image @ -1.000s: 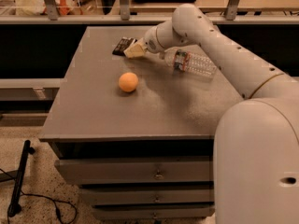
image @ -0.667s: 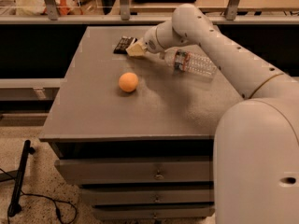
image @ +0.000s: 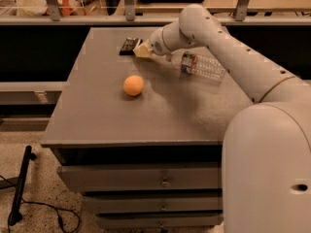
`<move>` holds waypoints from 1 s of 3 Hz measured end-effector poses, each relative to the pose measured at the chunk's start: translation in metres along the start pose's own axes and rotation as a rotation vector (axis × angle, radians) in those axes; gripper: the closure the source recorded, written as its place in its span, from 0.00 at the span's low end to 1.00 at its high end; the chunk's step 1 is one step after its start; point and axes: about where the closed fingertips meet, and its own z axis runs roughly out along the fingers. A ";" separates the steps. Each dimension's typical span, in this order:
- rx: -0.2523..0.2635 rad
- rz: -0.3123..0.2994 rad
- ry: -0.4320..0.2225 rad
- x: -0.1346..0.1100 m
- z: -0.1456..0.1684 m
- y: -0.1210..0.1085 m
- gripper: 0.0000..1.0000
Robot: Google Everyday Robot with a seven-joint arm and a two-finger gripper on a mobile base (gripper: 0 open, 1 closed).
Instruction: Pick rxbar chocolate
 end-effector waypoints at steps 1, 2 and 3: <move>0.000 0.000 0.000 0.000 0.000 0.000 1.00; -0.016 -0.039 -0.096 -0.034 -0.015 0.005 1.00; -0.049 -0.087 -0.185 -0.067 -0.037 0.013 1.00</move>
Offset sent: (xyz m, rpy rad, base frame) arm -0.0114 0.0170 0.1072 0.1783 -0.2106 0.1055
